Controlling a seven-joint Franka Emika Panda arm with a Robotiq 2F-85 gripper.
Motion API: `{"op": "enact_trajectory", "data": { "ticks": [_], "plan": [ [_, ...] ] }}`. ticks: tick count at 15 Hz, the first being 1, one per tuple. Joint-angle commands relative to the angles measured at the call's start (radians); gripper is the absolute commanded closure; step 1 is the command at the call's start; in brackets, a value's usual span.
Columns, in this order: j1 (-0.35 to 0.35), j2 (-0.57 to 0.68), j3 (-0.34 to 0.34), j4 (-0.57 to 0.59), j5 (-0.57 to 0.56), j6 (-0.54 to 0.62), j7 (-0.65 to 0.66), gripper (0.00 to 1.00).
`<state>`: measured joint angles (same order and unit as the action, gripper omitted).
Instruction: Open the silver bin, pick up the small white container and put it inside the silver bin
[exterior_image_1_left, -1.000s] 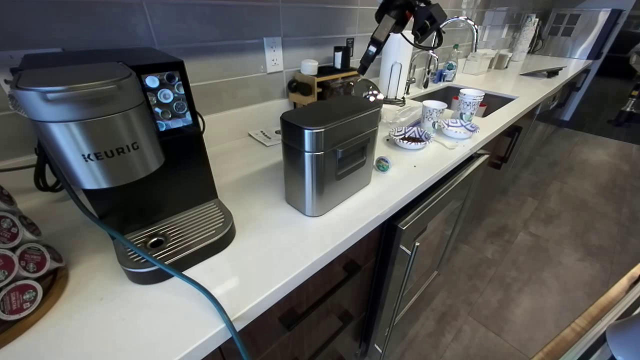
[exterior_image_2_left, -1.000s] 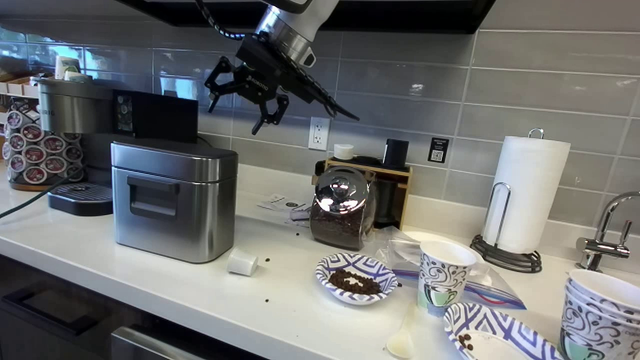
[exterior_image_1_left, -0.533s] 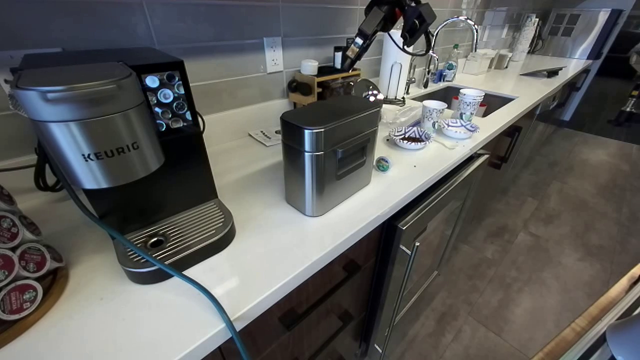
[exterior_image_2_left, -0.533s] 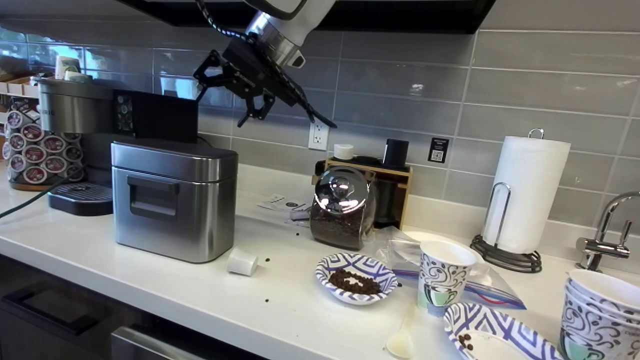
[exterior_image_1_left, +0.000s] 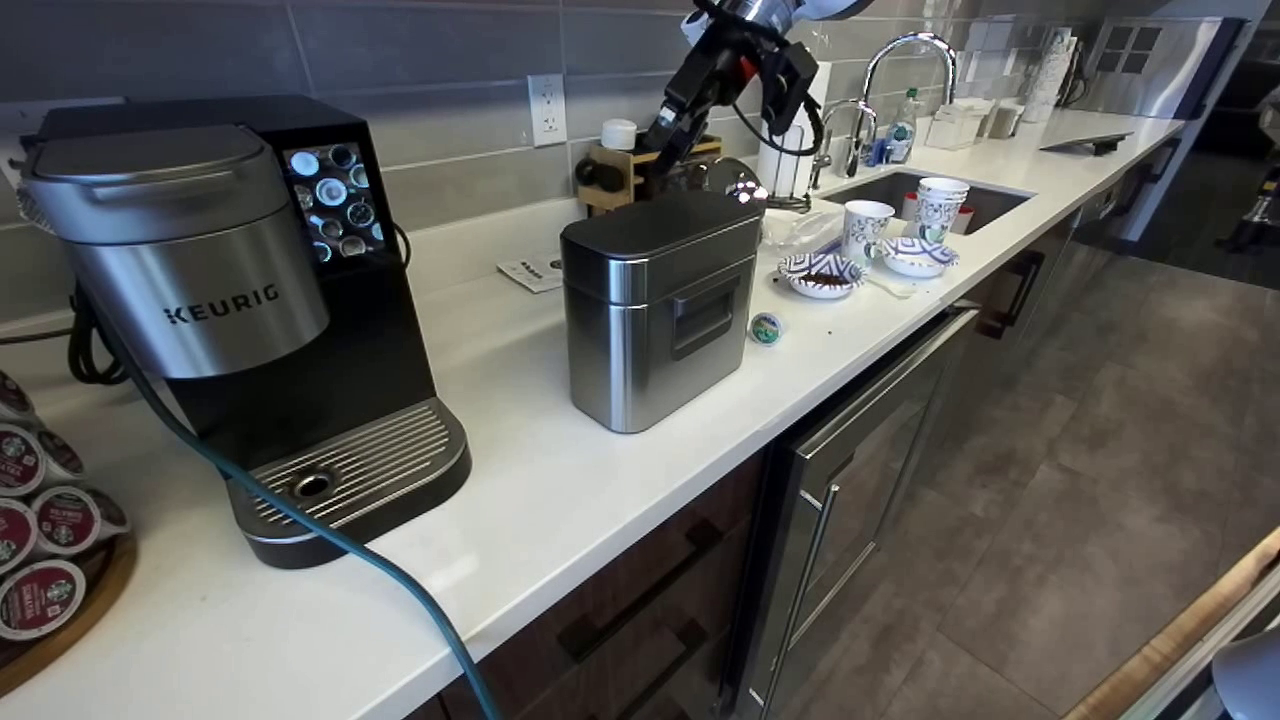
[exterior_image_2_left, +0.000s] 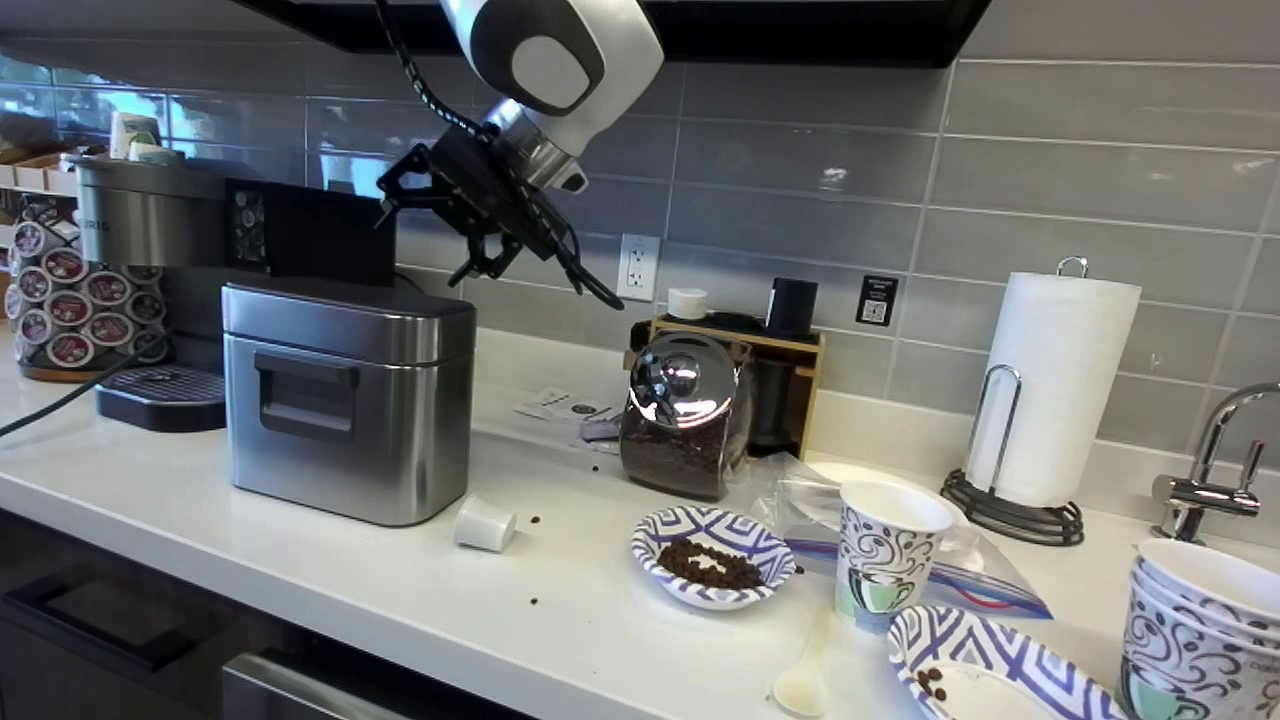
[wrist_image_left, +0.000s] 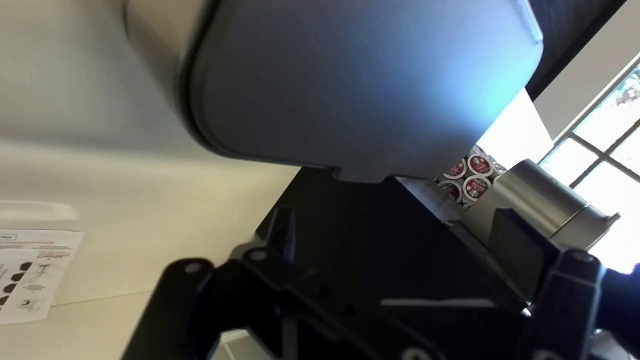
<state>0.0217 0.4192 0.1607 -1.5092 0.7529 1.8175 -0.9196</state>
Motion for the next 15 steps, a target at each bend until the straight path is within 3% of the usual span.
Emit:
{"op": "enact_trajectory", "data": {
  "ticks": [1,8,15],
  "plan": [
    [0.006,0.079,0.015,0.103,0.008,-0.078,0.091,0.0],
    [0.021,0.164,0.028,0.219,-0.017,-0.183,0.232,0.0],
    [0.036,0.216,0.038,0.283,-0.053,-0.19,0.232,0.0]
  ]
}}
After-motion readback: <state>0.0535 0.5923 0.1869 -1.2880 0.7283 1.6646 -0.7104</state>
